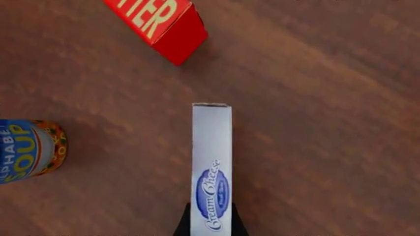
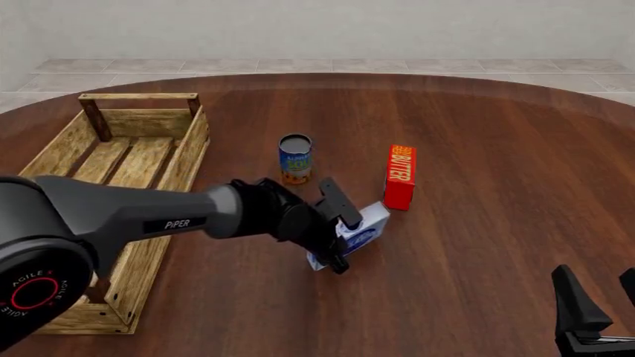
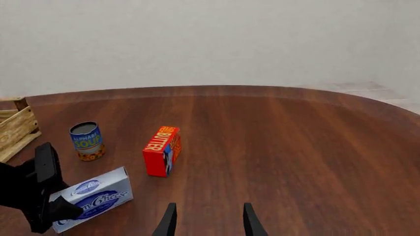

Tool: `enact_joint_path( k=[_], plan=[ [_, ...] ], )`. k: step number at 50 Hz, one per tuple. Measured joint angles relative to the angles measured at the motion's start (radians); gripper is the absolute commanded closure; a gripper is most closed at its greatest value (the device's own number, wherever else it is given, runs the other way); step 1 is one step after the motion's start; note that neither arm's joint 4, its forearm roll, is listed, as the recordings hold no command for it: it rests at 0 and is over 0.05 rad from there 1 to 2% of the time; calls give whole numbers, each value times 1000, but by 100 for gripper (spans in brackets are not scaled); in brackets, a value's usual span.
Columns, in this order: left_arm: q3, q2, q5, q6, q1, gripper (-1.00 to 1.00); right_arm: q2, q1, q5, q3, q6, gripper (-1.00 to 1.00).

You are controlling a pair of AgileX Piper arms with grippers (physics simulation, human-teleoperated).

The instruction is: Pick up the cream cheese and put it in the tray.

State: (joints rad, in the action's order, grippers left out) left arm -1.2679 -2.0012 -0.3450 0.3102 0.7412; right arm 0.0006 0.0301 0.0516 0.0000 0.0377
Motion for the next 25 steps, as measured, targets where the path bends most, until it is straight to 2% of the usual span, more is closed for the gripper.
enact_joint_path(
  k=[25],
  plan=[
    [88,85,60,-34,1,100,0,0,1,0,1,-100]
  ],
)
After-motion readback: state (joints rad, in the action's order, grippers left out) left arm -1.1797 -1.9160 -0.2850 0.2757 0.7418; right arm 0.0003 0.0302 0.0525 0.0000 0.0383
